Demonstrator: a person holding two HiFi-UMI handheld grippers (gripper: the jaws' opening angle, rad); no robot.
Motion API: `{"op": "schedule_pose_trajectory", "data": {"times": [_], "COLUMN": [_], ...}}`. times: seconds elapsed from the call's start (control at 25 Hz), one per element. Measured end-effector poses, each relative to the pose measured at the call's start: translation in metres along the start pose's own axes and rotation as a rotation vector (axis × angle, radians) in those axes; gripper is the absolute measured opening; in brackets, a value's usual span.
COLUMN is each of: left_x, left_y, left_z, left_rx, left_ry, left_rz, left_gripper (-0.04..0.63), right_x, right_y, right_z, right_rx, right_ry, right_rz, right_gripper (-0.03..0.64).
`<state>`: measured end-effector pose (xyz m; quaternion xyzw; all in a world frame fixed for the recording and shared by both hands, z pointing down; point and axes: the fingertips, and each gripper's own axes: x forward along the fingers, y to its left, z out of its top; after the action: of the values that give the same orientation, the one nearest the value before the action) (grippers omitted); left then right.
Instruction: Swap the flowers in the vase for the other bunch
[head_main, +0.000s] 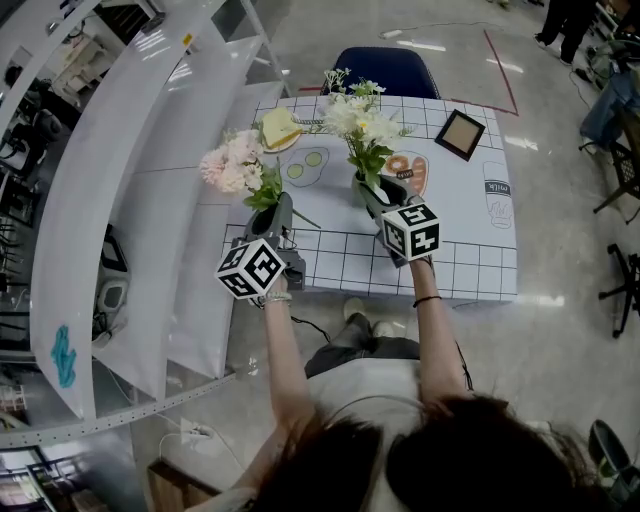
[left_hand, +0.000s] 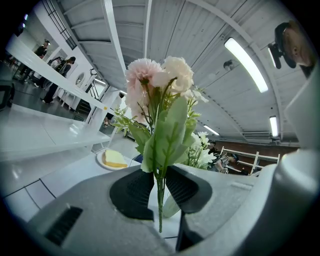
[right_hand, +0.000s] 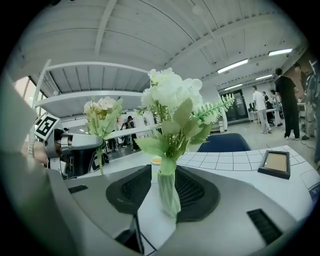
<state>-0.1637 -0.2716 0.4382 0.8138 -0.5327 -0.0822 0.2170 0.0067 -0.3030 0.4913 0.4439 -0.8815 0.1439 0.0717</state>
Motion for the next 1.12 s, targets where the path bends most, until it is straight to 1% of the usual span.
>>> {"op": "schedule_pose_trajectory", "data": {"times": [0.68, 0.96, 1.12], "left_x": [-0.007, -0.013, -0.014], "left_y": [-0.008, -0.017, -0.025], "left_z": [-0.002, -0.001, -0.004], "left_rx": [0.002, 0.004, 0.01], "left_ry": [-0.005, -0.008, -0.009], "left_rz": [-0.003, -0.016, -0.032], "left_gripper": [0.071, 0.071, 0.071], "right_x": [-0.015, -0.027, -0.037], "right_y": [-0.006, 0.0, 0.006], "right_z": [-0.003, 0.004, 0.011], "right_rx": [0.036, 0.037, 0.052], "right_ry": [0.012, 0.013, -0.009], "right_rz": [-0.009, 0.022, 0.06], "right_gripper": [0.109, 0.109, 0.102]}}
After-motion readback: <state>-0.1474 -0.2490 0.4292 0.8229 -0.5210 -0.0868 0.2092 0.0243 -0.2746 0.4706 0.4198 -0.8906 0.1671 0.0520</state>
